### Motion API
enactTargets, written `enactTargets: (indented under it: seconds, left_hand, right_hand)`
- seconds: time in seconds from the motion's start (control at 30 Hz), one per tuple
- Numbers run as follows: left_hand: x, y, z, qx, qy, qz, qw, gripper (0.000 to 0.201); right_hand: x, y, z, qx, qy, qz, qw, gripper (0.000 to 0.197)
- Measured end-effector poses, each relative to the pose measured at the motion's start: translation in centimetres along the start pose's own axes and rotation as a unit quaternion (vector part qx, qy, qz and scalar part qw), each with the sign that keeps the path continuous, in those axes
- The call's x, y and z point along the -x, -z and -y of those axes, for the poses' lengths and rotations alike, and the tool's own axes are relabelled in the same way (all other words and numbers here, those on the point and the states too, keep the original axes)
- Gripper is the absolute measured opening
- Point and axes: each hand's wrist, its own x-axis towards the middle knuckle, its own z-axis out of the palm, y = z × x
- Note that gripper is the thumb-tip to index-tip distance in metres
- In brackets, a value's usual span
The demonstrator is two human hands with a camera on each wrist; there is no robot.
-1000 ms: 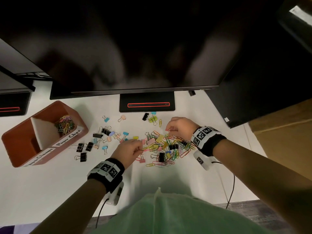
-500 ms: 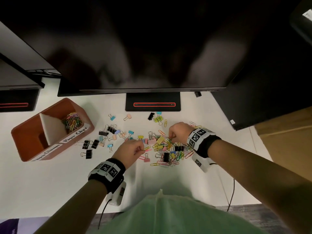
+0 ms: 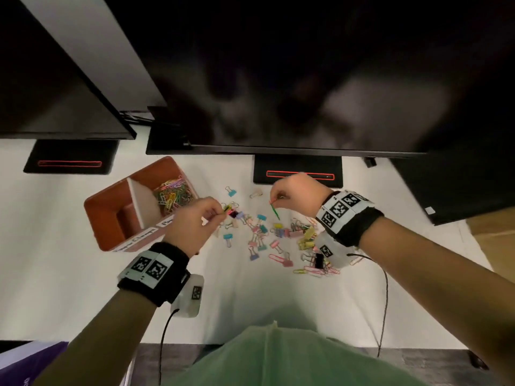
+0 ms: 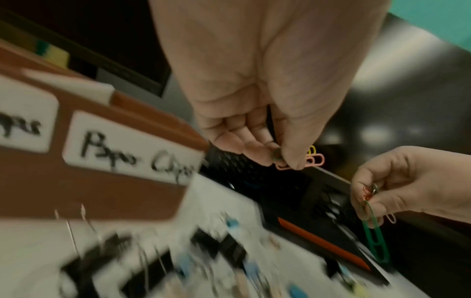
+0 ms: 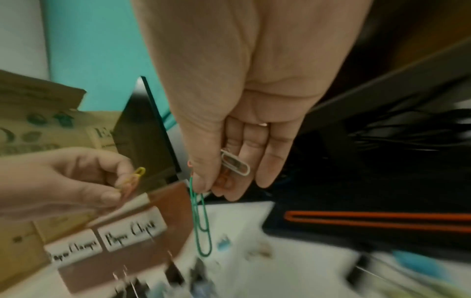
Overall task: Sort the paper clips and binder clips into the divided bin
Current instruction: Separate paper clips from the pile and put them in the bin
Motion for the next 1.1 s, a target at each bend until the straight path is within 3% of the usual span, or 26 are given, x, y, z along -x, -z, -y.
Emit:
enactTargets:
  seconds: [0.1, 0.2, 0.3, 0.37, 0.43, 0.57, 0.73, 0.87, 0.97, 1.1]
  left_hand:
    - [-0.4, 4.7, 1.5, 0.027, 0.057, -0.044, 0.997, 0.012]
    - [-1.0, 8.1, 3.5, -0.023, 0.096, -0.096, 0.99, 0.009]
    - [-1.8, 9.3, 5.6, -0.019, 0.143, -0.075, 0.987, 0.008]
    - [-1.9, 9.2, 6.6, -0.018, 0.157, -0.041, 0.987, 0.021]
    - [-1.8, 9.0, 7.2, -0.033, 0.125, -0.026, 0.991, 0.034]
    - [-1.0, 7.9, 6.5, -0.026, 0.025, 0.002, 0.999, 0.03]
    - [-0.6, 4.0, 4.5, 0.008, -0.045, 0.102, 0.994, 0.027]
    - [-0.6, -0.3, 2.8, -0.021, -0.063, 0.178, 0.982, 0.029]
    - [-0.2, -3.4, 1.8, -0.07, -0.071, 0.235, 0.967, 0.025]
    - [0.3, -6.6, 1.5, -0.115, -0.05, 0.263, 0.957, 0.02]
  right_hand:
    - [-4.1, -0.5, 6.0, -0.021, 0.046, -0.039, 0.998, 0.012]
    - [-8.4, -2.0, 11.4, -0.027, 0.065, -0.052, 0.996, 0.014]
    - [-11.5, -3.6, 14.7, -0.044, 0.04, -0.047, 0.997, 0.025]
    - [-12.4, -4.6, 15.4, -0.054, 0.016, -0.037, 0.998, 0.041]
    - [-12.0, -5.2, 15.1, -0.089, 0.005, -0.039, 0.995, 0.047]
    - [-8.2, -5.1, 11.8, -0.124, -0.009, -0.077, 0.989, 0.03]
    - [-1.0, -5.0, 4.4, -0.037, -0.152, -0.08, 0.984, 0.024]
    - [4.7, -6.0, 1.2, -0.063, -0.247, -0.044, 0.966, 0.019]
    - [7.6, -7.4, 0.5, -0.068, -0.246, 0.005, 0.967, 0.022]
    - [9.2, -9.2, -0.6, -0.064, -0.231, 0.068, 0.969, 0.03]
